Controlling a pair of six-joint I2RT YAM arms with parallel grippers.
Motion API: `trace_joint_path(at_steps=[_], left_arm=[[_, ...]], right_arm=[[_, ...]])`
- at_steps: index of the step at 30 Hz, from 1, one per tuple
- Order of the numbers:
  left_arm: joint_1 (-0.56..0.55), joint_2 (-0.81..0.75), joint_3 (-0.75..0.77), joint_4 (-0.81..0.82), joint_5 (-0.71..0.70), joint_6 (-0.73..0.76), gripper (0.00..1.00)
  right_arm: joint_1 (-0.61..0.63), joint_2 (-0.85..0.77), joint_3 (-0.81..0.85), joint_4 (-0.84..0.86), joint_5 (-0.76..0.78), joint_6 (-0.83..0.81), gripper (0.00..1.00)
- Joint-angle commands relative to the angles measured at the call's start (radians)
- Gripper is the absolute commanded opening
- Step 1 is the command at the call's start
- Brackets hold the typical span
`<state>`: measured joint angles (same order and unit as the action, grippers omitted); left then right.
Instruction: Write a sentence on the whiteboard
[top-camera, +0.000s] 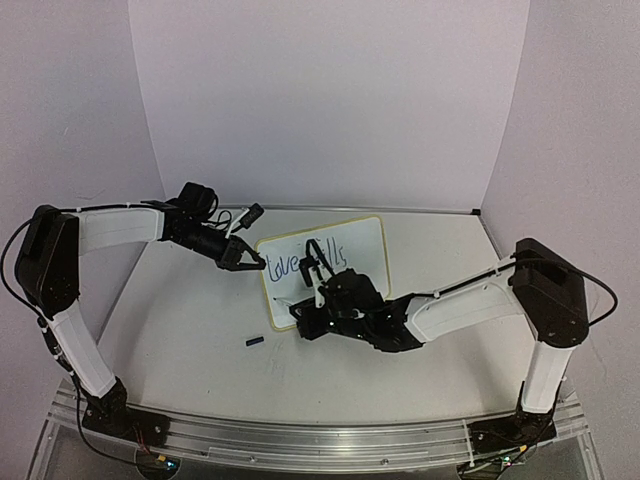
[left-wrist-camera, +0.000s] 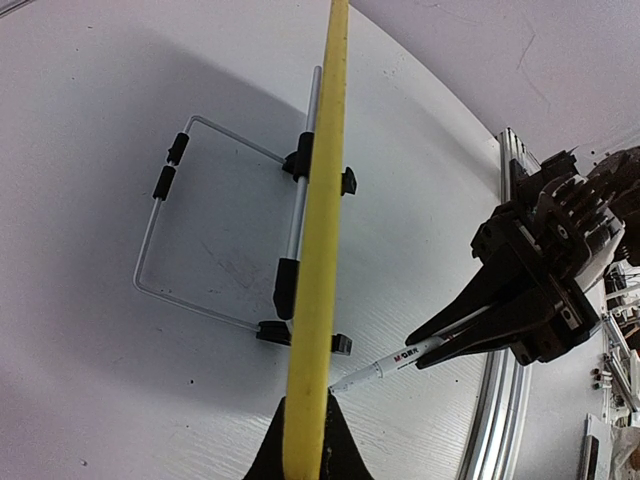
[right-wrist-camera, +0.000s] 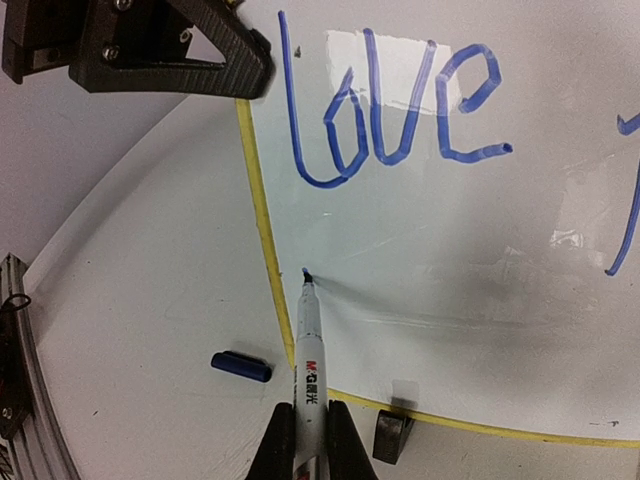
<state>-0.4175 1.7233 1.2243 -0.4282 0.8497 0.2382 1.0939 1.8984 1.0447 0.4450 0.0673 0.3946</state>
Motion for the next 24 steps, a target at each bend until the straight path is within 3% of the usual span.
trace_joint_path(at_steps=[1,16,24], left_arm=[[-0.009,-0.025,0.024,-0.025,-0.078,0.046,0.00],[-0.009,-0.022,0.024,-0.028,-0.083,0.047,0.00],[-0.009,-0.019,0.026,-0.029,-0.083,0.047,0.00]], right_arm=[[0.002,0.007,-0.037,0.010,0.033,0.035,0.00],[0.003,-0.089,-0.083,0.038,0.054,0.001,0.00],[0.002,-0.060,-0.043,0.042,0.080,-0.024,0.00]])
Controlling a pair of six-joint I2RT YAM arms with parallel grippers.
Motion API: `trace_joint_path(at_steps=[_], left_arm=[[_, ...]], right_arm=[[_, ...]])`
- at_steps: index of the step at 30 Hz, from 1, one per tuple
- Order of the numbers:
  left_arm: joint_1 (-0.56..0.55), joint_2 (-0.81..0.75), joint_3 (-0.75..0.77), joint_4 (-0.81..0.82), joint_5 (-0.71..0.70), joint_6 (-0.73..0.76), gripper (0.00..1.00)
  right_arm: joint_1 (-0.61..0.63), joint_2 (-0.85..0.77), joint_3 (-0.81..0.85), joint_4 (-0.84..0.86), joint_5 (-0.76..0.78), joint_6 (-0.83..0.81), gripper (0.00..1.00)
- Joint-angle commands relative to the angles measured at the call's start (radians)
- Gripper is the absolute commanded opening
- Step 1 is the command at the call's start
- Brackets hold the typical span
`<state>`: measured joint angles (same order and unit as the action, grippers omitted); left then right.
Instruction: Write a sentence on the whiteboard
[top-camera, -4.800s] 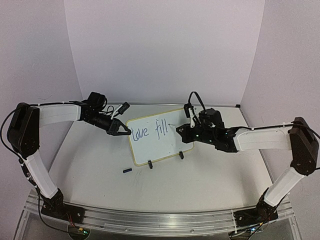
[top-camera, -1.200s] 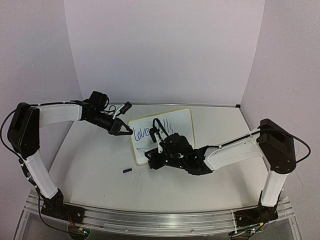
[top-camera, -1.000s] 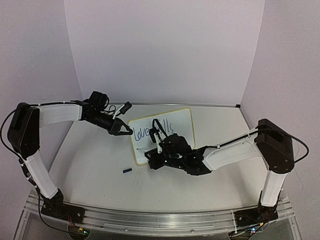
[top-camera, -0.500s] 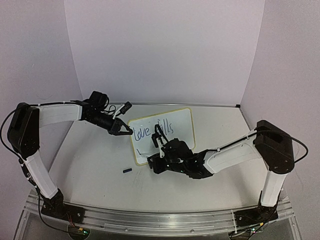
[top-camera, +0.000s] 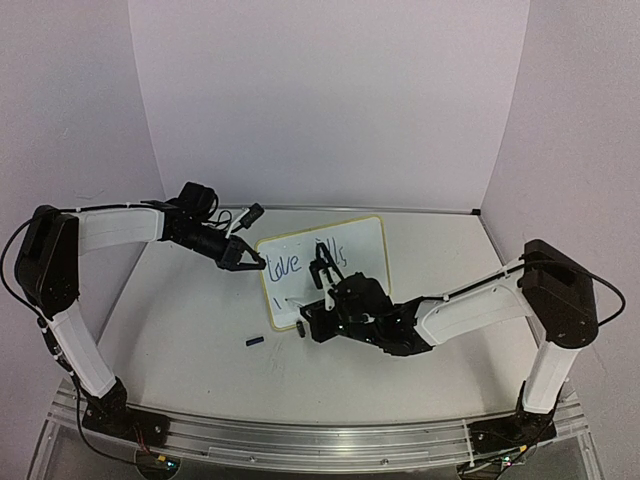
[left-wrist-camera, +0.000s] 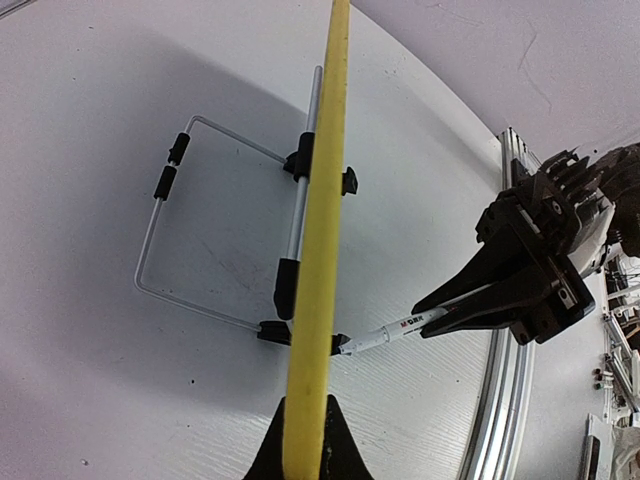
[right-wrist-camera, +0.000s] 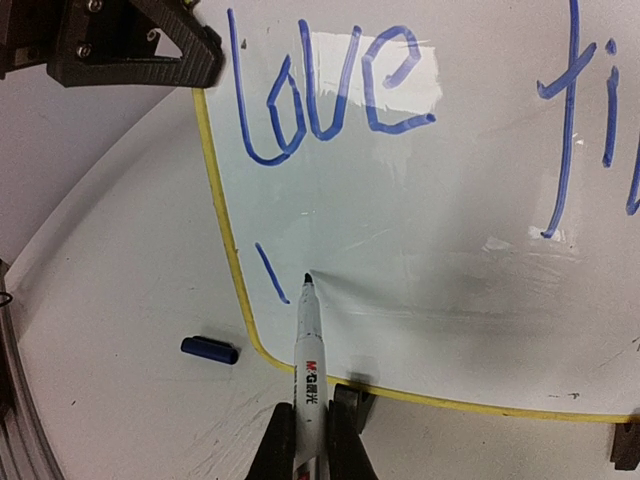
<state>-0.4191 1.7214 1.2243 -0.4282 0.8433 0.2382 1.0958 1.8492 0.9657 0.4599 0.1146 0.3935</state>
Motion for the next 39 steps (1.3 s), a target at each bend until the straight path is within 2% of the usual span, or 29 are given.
trace_joint_path(at_steps=[1,26,39], left_arm=[[-0.009,-0.016,0.026,-0.029,-0.078,0.047,0.00],[-0.007,-0.015,0.027,-0.032,-0.078,0.049,0.00],[-0.008,-0.014,0.029,-0.032,-0.079,0.049,0.00]], right_arm=[[0.000,-0.008,0.039,0.026,0.033,-0.025,0.00],[0.001,0.037,0.014,0.036,0.004,0.000,0.00],[0.043,0.068,-0.016,0.037,-0.021,0.040,0.00]])
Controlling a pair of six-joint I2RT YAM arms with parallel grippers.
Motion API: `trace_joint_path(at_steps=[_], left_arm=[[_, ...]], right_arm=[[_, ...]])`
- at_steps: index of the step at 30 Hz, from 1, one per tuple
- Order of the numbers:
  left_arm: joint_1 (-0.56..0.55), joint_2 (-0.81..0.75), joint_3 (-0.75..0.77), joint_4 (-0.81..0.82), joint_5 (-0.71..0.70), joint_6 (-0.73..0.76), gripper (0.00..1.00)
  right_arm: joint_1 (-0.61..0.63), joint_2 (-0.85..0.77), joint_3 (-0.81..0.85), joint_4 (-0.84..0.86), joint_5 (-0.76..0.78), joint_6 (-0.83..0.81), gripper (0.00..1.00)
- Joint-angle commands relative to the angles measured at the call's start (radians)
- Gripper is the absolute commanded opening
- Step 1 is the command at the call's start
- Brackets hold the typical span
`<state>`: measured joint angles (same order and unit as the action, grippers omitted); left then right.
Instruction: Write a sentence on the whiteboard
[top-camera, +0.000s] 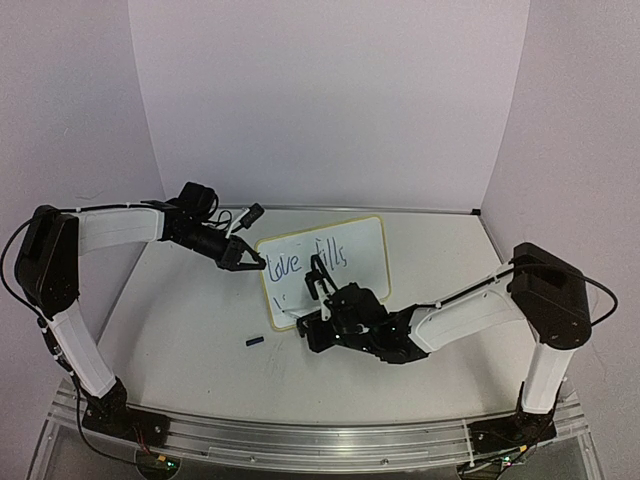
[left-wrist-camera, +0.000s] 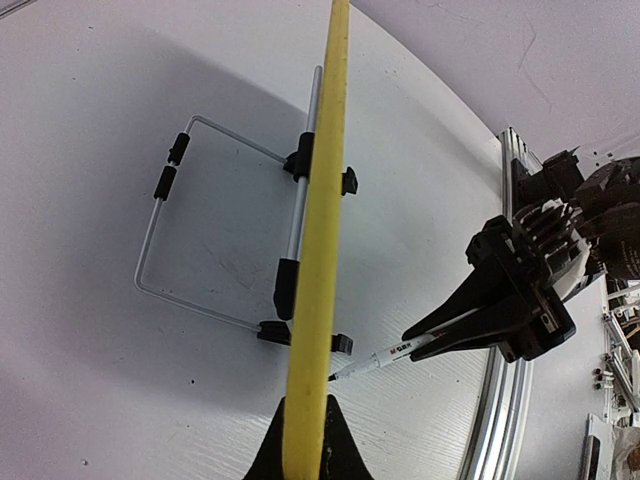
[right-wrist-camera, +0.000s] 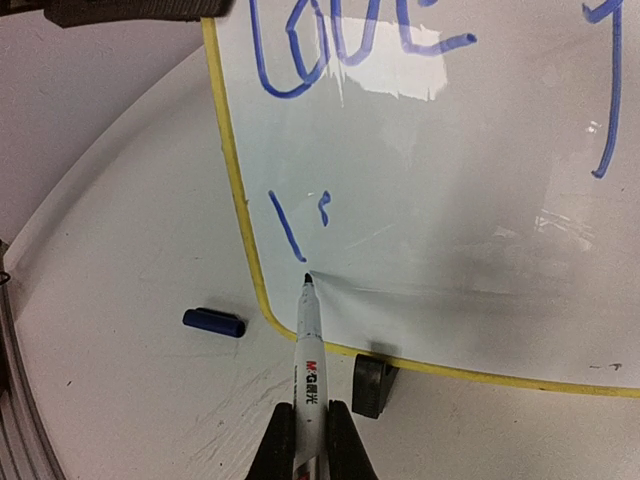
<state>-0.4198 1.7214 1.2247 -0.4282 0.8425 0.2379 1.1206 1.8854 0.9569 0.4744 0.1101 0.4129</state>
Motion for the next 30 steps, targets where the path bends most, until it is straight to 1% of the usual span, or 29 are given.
trace_joint_path(at_steps=[1,17,30], left_arm=[[-0.007,-0.015,0.029,-0.032,-0.078,0.049,0.00],[-0.007,-0.019,0.029,-0.034,-0.078,0.048,0.00],[-0.007,-0.019,0.029,-0.034,-0.078,0.048,0.00]], right_arm=[[0.020,0.038,-0.004,0.021,-0.020,0.021,0.00],[0.033,0.062,0.038,0.011,-0.031,0.020,0.00],[0.032,0.070,0.096,-0.057,0.009,-0.008,0.00]])
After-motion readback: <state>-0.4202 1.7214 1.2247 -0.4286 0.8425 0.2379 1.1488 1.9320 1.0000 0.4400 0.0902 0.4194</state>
